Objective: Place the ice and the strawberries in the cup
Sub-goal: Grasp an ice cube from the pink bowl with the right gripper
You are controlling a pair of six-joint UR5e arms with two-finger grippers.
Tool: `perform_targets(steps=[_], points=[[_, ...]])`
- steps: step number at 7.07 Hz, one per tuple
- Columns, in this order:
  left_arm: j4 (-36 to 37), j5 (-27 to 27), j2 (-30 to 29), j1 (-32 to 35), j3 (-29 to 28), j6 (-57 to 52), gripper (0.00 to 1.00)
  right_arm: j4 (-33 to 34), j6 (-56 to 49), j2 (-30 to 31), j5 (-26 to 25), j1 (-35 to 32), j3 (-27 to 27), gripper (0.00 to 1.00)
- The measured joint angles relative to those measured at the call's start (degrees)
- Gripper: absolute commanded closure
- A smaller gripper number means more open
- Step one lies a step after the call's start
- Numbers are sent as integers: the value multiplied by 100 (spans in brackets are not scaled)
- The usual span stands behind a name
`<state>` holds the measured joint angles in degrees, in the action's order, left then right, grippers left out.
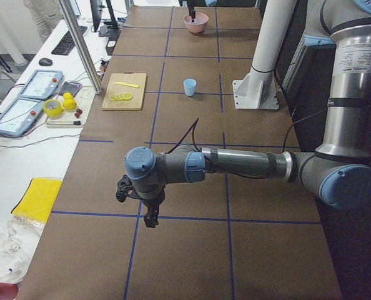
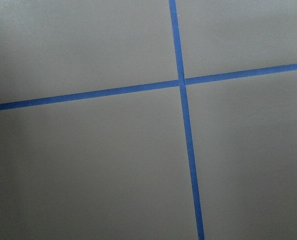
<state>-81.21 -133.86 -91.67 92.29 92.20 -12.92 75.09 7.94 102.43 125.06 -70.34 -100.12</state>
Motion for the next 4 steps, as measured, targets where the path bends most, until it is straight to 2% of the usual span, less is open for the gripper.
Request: perform_targets(steps=[2,4], points=[[0,0,0,0,0,0,0,3,-18,-83,-85,31,110,15],[0,0,0,0,0,0,0,6,-23,-104,-100,40,179,17]])
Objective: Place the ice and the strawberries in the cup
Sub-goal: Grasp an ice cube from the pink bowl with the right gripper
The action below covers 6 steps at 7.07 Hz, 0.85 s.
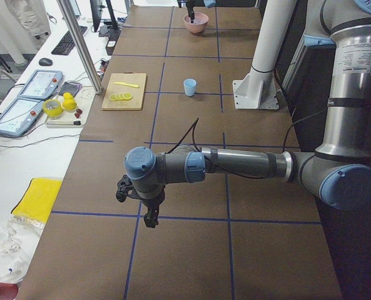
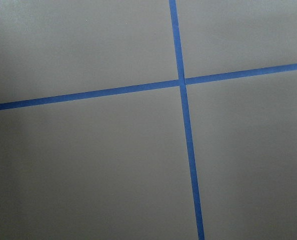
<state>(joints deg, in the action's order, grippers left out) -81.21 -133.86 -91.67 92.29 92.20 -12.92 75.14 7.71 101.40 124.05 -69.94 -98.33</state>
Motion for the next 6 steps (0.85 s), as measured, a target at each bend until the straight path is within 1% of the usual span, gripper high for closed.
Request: perform_targets(steps=[1,2,3,4,5,6], points=[[0,0,0,0,1,0,0,0,-8,3,5,3,10,19],[0,0,0,0,8,0,0,0,-20,13,14,5,9,38],[0,0,0,0,13,0,0,0,-28,28,29,6,4,71],[0,0,0,0,15,0,0,0,-36,41,43,6,1,92],[0,0,0,0,20,0,0,0,-47,50,50,6,-1,98],[0,0,0,0,23,0,0,0,-54,53,52,5,-5,99]])
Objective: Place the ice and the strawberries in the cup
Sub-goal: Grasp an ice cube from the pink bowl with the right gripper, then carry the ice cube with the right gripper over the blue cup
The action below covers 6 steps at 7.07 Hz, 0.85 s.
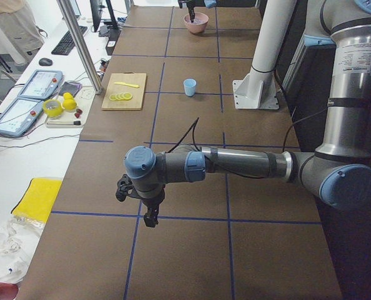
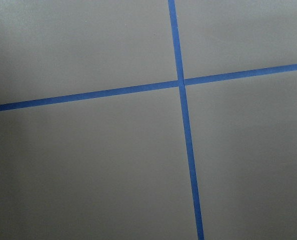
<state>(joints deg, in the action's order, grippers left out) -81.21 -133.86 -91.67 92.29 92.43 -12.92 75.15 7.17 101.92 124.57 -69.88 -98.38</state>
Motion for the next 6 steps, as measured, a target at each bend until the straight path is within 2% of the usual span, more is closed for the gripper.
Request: perform_targets(steps=[3,5,6], points=[[0,0,0,0,7,-2,0,57,-11,1,32,-119,-180,99],[6,0,9,0,9,-8,0,149,12,-52,208,-655,-441,100],[8,0,14,0,11,-9,0,158,80,-75,468,-900,-578,100]])
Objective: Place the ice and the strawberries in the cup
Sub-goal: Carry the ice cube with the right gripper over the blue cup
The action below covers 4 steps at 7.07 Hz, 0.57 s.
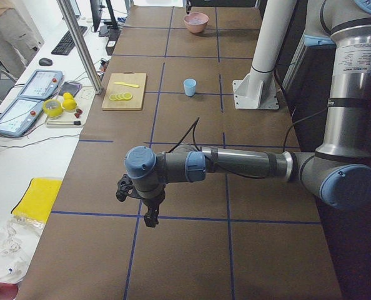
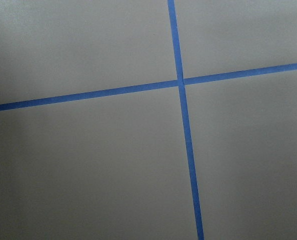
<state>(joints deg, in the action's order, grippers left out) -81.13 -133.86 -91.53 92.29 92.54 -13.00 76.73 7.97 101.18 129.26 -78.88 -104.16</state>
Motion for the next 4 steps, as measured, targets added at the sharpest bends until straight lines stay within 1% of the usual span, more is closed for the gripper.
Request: perform_targets(steps=[1,2,3,4], points=[[-1,-2,2,0,0,0,0,3,174,-14,208,-148,-177,100],[-5,-6,4,0,1,0,0,8,567,-107,302,-178,-356,100],[-7,-8,4,0,1,0,0,13,1079,-312,336,-64,-484,99],[-7,-9,2,0,1,0,0,16,1603,-577,329,228,-569,98]])
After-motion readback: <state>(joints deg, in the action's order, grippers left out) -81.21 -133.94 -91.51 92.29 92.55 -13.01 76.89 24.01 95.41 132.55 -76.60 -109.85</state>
